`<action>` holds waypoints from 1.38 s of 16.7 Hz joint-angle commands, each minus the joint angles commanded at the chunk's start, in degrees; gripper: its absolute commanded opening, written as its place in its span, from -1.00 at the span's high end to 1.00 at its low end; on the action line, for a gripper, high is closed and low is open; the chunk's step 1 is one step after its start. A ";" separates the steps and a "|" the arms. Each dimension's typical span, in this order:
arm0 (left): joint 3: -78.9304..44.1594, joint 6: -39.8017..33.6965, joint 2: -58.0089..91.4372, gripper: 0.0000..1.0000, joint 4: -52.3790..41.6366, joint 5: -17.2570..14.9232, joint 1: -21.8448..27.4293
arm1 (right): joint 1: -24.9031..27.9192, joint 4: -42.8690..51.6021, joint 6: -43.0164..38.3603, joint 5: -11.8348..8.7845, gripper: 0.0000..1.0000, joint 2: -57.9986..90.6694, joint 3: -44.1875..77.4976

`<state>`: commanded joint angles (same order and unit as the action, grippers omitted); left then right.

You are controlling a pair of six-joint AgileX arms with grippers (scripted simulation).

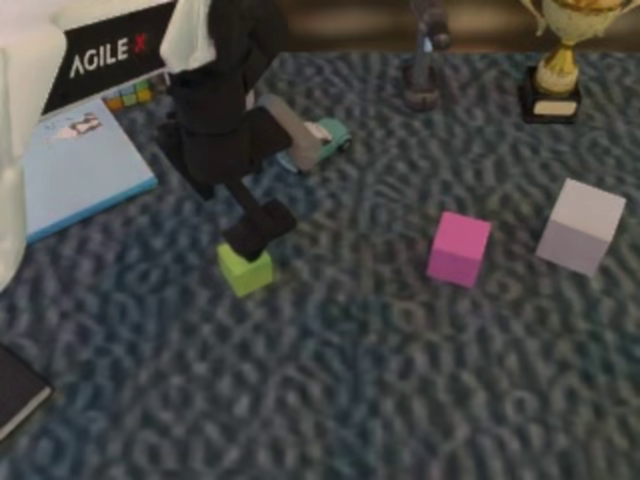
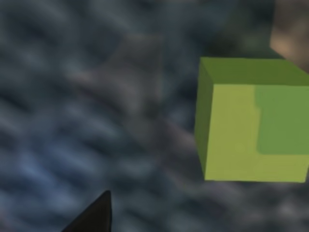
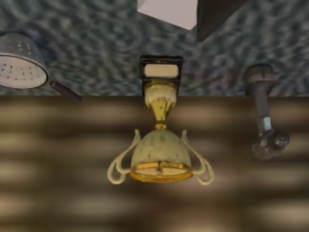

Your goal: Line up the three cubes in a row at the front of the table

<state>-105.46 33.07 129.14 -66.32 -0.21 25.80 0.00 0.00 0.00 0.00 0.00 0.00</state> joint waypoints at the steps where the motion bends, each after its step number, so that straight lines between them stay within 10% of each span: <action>1: 0.16 -0.07 -0.12 -1.00 0.12 0.01 -0.31 | 0.00 0.00 0.00 0.00 -1.00 0.00 0.00; 15: 9.82 0.15 6.71 -1.00 16.53 -0.07 -0.07 | 0.00 0.00 0.00 0.00 -1.00 0.00 0.00; 23: 9.82 0.15 6.71 0.21 16.53 -0.07 -0.07 | 0.00 0.00 0.00 0.00 -1.00 0.00 0.00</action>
<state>-95.64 33.22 135.85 -49.79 -0.28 25.73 0.00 0.00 0.00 0.00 0.00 0.00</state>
